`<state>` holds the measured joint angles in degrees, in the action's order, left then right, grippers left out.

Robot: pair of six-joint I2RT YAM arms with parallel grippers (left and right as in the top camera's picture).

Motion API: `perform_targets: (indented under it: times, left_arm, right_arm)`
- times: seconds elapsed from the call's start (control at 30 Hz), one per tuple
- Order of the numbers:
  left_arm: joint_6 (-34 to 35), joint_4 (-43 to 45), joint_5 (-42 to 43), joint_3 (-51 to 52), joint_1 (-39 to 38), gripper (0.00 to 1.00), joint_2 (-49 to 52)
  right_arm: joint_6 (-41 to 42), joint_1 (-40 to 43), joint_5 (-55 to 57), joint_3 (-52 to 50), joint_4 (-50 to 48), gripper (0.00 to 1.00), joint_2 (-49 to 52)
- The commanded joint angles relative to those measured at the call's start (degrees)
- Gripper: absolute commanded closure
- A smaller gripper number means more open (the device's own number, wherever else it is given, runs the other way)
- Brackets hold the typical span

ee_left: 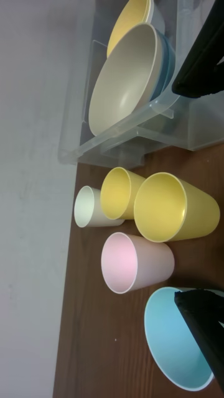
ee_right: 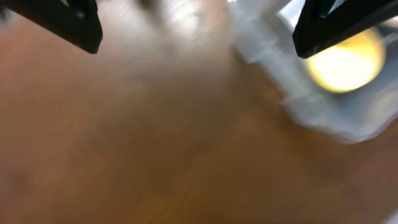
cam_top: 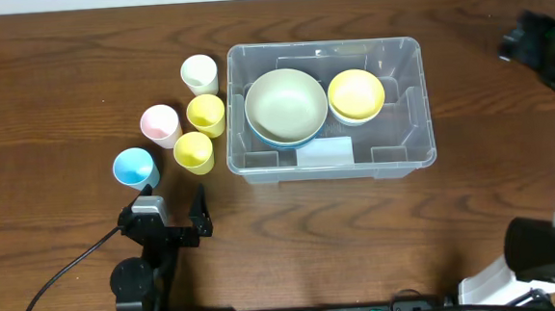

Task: Pack container

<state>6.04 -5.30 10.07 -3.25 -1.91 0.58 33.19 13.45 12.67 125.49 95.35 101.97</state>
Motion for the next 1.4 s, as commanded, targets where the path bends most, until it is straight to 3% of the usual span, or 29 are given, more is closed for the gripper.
perform_targets:
  times: [0.0, 0.2, 0.5, 1.37]
  left_arm:
    - [0.3, -0.5, -0.5, 1.8, 0.3, 0.02, -0.3]
    - [0.3, -0.6, -0.5, 1.8, 0.3, 0.02, -0.3]
    - [0.3, -0.5, -0.5, 1.8, 0.3, 0.02, -0.3]
    - [2.5, 0.6, 2.3, 1.6, 0.3, 0.02, -0.3]
  right_arm:
    - [3.5, 5.5, 0.5, -3.6, 1.1, 0.01, 0.8]
    - [3.4, 12.8, -1.7, -14.7, -2.7, 0.01, 0.8]
    - [8.3, 16.6, -1.7, -26.8, -9.2, 0.01, 0.8]
    - [9.2, 16.5, -1.8, -28.3, -9.9, 0.01, 0.8]
